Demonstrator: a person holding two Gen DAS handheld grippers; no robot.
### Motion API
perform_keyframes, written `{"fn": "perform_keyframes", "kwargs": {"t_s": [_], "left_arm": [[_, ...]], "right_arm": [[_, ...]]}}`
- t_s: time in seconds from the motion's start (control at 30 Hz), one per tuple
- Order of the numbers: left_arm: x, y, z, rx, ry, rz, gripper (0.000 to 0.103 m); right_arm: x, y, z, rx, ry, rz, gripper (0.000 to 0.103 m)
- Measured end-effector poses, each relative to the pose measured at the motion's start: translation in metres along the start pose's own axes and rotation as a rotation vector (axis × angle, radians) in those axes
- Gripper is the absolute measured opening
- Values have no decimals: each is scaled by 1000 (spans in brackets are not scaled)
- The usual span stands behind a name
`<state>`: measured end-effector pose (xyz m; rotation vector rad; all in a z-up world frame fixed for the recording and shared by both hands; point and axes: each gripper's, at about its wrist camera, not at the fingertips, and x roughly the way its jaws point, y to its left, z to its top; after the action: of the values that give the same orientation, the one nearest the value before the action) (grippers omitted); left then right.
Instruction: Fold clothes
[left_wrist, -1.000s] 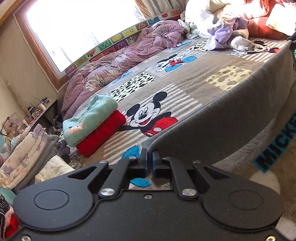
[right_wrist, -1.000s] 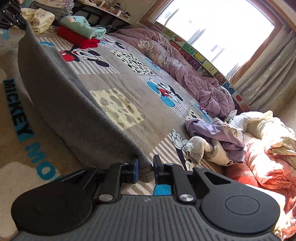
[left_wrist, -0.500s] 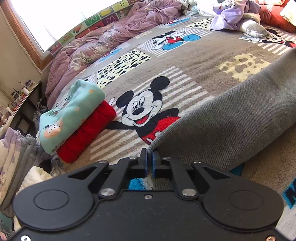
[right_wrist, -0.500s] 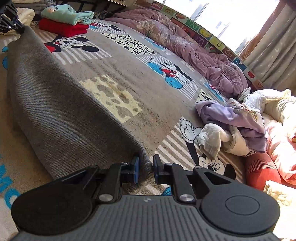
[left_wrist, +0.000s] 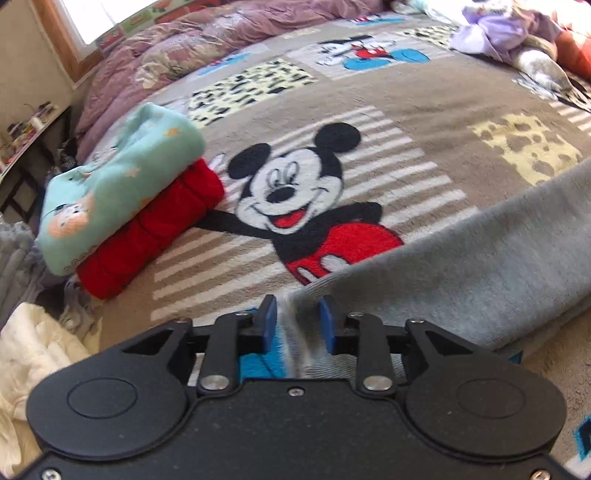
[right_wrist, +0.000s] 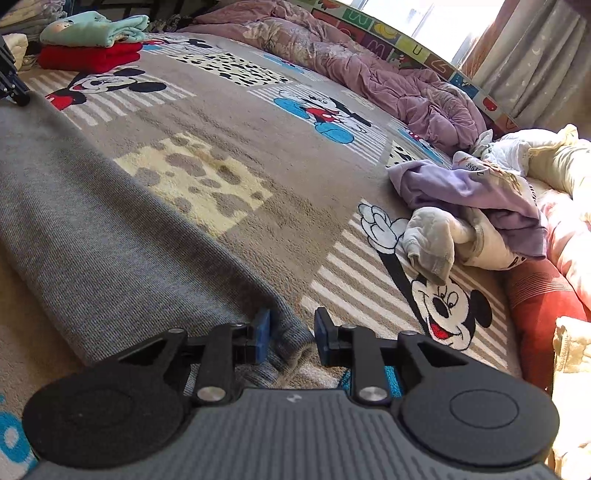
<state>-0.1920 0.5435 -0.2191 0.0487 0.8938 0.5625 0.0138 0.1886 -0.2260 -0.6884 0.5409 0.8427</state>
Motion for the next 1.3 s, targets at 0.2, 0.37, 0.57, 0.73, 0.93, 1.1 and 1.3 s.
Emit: {"fn": "perform_keyframes", "kwargs": {"t_s": [0.2,0.37,0.57,0.73,0.93,1.1,1.3], "left_arm": [[-42,53,-55,-547,-118,-89,29],[-30,61,-108,-1035,-83,-351,29],[-26,60,-100,-1169,-80,-484,29],[-13,53,-101,-1214,-27,-501,29],[-4,53,-105,-1284,-38,-531,32],[-3,49,-115,-1326,-80,-525,32],[-12,47,-113,-1273,-149,-461,6]], "right_arm": [[-40,-15,-24,336,-148,-113,51],[-61,20,-50,422,-303,-95,51],[-45,40,-46,338,-276,-7,54],[-36,42,-47,356,-258,18,54],[-36,46,-48,341,-260,24,55],[-38,43,-49,358,-270,16,55],[-37,38,-48,372,-281,-7,55]]}}
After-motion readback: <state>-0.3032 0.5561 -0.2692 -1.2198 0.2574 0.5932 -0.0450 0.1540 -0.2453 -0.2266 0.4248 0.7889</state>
